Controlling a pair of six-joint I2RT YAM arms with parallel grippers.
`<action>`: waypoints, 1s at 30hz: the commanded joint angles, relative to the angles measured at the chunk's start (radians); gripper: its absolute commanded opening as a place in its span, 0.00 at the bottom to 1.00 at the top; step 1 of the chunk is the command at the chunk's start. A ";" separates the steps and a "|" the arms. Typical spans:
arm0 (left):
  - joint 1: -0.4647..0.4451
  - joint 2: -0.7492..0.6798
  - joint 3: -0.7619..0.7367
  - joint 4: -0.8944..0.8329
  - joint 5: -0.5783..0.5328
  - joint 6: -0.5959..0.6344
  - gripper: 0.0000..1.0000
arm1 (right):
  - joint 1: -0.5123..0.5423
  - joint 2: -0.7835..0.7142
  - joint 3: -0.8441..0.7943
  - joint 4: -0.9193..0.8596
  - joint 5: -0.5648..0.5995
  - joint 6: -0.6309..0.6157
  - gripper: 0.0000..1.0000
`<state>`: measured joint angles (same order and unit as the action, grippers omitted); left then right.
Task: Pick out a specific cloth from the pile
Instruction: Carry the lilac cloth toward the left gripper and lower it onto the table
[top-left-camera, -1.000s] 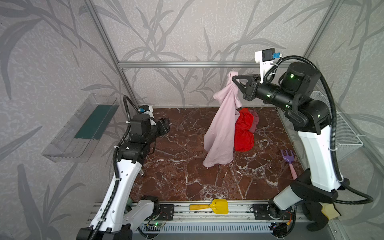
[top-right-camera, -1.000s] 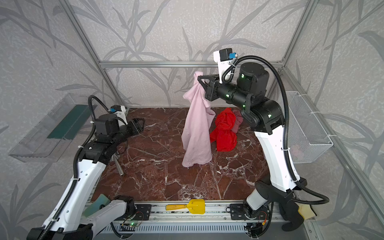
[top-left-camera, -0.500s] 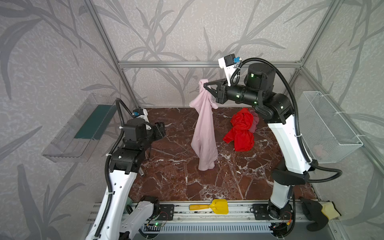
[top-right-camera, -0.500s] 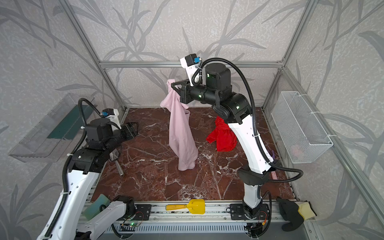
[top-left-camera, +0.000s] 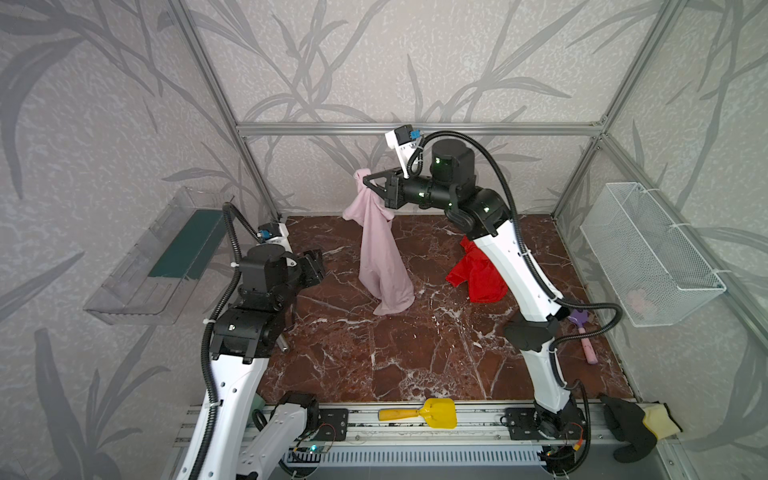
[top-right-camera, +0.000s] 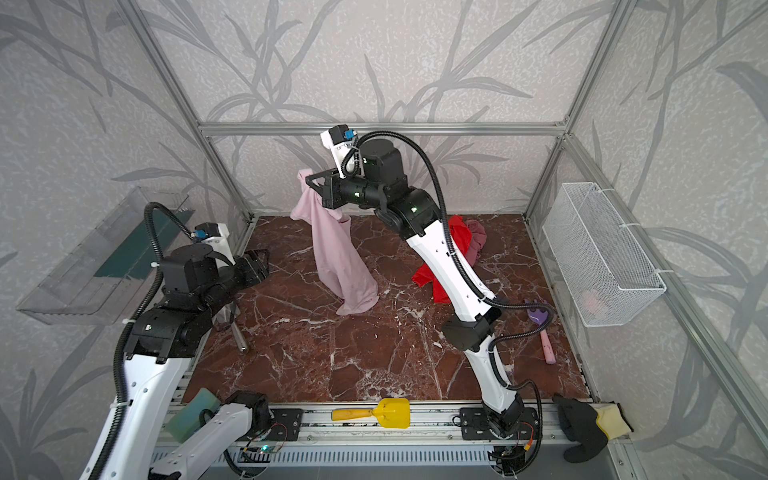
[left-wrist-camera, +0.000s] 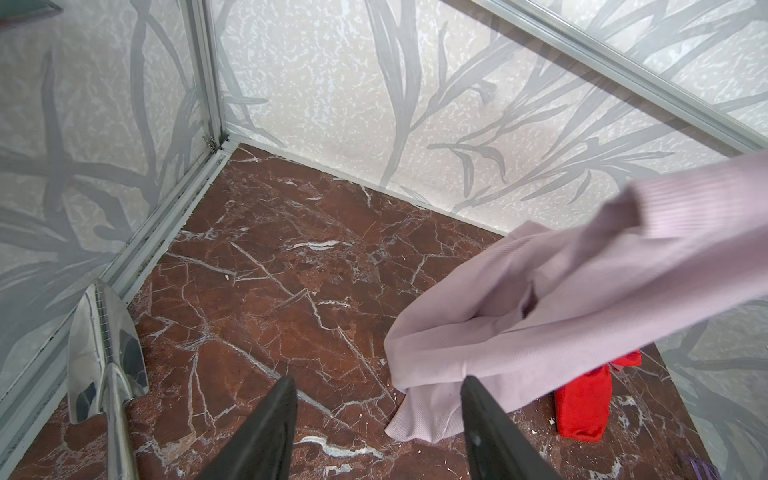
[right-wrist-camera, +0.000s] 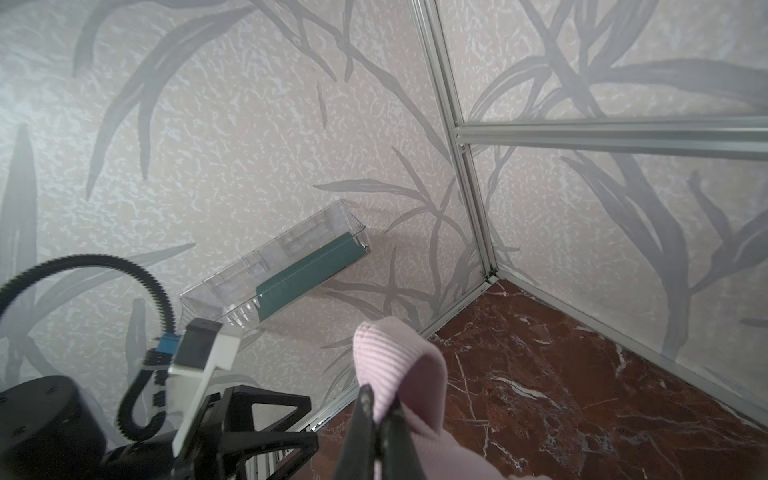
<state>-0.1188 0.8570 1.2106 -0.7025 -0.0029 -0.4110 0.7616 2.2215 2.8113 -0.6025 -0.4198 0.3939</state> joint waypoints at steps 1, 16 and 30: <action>-0.002 -0.021 0.001 -0.031 -0.029 0.013 0.61 | 0.016 0.088 0.023 0.097 -0.028 0.055 0.00; -0.002 -0.071 -0.029 -0.054 -0.029 -0.014 0.60 | 0.093 0.451 0.016 0.391 0.037 0.168 0.00; -0.004 -0.047 -0.048 -0.020 0.019 -0.002 0.60 | 0.091 0.344 -0.177 0.366 0.099 0.034 0.65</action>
<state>-0.1188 0.8017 1.1736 -0.7326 -0.0048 -0.4194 0.8597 2.6946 2.6923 -0.2634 -0.3489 0.4973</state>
